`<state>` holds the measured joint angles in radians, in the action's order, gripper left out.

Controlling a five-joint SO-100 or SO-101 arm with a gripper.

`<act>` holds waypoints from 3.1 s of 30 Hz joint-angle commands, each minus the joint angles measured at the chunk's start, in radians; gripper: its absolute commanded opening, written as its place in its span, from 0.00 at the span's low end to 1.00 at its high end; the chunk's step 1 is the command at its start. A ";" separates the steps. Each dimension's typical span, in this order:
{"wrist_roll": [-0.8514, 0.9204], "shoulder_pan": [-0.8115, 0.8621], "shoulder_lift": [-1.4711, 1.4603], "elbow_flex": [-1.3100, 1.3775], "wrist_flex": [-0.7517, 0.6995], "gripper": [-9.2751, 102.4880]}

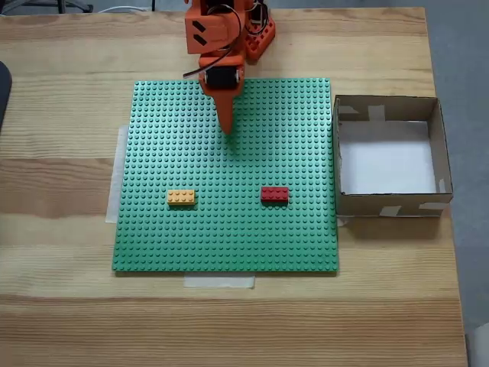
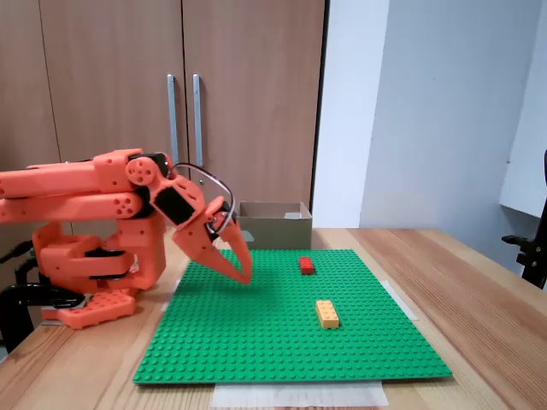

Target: Pick the red lego block and put it in the box.

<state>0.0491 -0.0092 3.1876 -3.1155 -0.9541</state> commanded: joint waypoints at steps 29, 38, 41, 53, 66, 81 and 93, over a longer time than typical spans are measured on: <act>0.155 -0.058 -0.657 0.692 -0.331 0.33; 0.173 -0.071 -0.916 0.950 -0.434 0.40; 0.117 -0.091 -1.011 1.051 -0.474 0.38; -0.003 -0.186 -1.353 1.324 -0.514 0.36; -0.031 -0.222 -1.598 1.494 -0.495 0.35; -0.054 -0.227 -1.813 1.623 -0.465 0.35; -0.101 -0.252 -1.928 1.706 -0.456 0.35</act>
<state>-0.0414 -0.2577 1.2655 -1.4588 -1.4067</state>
